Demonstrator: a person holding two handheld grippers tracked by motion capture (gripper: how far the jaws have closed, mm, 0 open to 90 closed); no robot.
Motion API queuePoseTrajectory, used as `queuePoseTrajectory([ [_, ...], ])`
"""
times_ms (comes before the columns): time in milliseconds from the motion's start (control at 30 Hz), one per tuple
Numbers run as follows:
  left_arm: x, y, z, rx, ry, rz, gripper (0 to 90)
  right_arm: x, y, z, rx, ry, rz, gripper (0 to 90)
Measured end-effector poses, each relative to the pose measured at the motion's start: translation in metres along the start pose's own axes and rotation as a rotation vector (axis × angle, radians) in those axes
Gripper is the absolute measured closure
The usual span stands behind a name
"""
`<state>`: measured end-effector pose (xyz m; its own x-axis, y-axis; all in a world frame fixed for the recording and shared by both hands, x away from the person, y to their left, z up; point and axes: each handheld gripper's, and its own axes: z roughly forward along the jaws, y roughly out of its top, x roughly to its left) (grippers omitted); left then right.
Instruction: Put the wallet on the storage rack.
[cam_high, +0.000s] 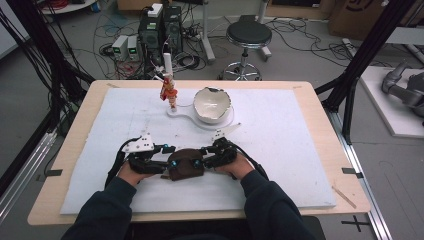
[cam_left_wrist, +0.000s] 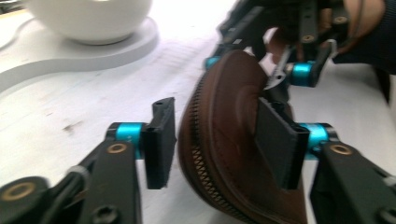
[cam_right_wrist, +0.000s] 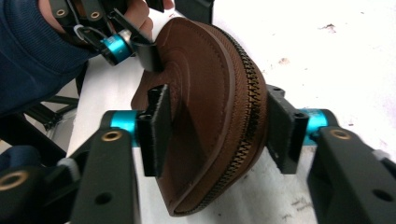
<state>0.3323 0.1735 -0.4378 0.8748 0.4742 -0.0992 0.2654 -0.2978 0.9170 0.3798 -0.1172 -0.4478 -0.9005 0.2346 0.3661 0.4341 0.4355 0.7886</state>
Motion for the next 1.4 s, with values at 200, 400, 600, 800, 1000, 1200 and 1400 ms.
queuePoseTrajectory([
  [200, 0.009, 0.001, -0.016, -0.07, 0.091, -0.063, 41.9, 0.0, 0.002, -0.009, -0.019, 0.006, 0.001, 58.3],
  [400, 0.023, -0.004, -0.036, -0.078, 0.246, -0.116, 42.1, 0.003, 0.006, -0.031, -0.091, -0.053, -0.047, 66.4],
  [600, 0.034, -0.011, -0.052, -0.118, 0.338, -0.197, 38.4, 0.003, 0.008, -0.051, -0.144, -0.13, -0.051, 66.9],
  [800, 0.036, -0.012, -0.05, -0.113, 0.359, -0.235, 26.0, 0.004, 0.015, -0.068, -0.203, -0.196, -0.083, 67.2],
  [1000, 0.036, -0.012, -0.049, -0.124, 0.357, -0.239, 25.7, -0.002, 0.034, -0.095, -0.288, -0.28, -0.108, 67.4],
  [1200, 0.038, -0.013, -0.048, -0.117, 0.356, -0.24, 25.7, -0.014, 0.069, -0.114, -0.329, -0.366, -0.153, 67.6],
  [1400, 0.037, -0.013, -0.048, -0.116, 0.353, -0.241, 25.7, -0.033, 0.091, -0.116, -0.318, -0.461, -0.168, 67.7],
])
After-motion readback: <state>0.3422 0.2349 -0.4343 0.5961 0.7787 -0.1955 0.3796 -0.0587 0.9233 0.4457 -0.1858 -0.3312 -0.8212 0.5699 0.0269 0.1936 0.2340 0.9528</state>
